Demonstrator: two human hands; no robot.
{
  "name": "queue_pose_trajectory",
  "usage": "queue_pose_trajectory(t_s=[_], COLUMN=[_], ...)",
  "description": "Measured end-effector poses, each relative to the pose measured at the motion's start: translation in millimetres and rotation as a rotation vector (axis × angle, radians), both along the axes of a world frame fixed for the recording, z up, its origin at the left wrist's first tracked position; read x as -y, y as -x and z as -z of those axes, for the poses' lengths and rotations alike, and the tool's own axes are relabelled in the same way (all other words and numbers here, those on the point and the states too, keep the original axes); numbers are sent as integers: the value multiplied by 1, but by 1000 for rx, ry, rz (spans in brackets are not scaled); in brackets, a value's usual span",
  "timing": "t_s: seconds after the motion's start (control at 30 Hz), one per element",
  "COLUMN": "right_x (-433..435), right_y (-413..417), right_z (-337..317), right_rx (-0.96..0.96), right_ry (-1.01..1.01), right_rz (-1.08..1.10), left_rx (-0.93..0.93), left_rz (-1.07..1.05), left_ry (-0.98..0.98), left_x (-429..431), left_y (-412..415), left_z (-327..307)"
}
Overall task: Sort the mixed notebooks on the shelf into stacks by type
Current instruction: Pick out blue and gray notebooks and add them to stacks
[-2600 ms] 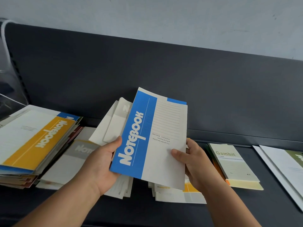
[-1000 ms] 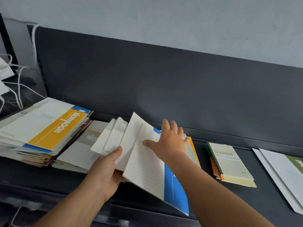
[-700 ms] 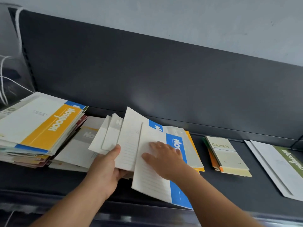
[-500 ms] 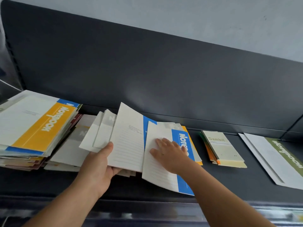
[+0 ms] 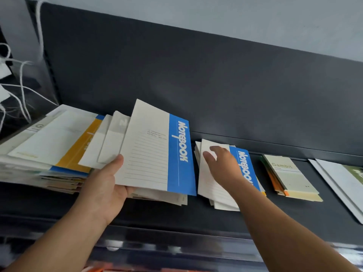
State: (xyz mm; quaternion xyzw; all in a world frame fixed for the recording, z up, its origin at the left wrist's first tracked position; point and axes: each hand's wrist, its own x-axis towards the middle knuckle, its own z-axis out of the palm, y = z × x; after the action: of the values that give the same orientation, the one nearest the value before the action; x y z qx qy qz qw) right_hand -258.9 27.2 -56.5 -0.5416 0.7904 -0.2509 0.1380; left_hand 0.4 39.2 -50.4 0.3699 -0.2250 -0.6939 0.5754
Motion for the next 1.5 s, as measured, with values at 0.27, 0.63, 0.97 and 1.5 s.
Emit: queue_pose_trajectory(t_s=[0.27, 0.63, 0.97, 1.5], right_x=[-22, -48, -67, -54], right_y=[-30, 28, 90, 49], right_z=[-12, -8, 3, -29], right_rx=[947, 903, 473, 242], right_ry=[-28, 109, 102, 179], right_rz=[65, 267, 510, 180], left_rx=[-37, -34, 32, 369], left_rz=[72, 349, 334, -90], left_ry=[7, -21, 40, 341], left_x=[-2, 1, 6, 19], left_y=[3, 47, 57, 33], left_z=[-6, -17, -9, -47])
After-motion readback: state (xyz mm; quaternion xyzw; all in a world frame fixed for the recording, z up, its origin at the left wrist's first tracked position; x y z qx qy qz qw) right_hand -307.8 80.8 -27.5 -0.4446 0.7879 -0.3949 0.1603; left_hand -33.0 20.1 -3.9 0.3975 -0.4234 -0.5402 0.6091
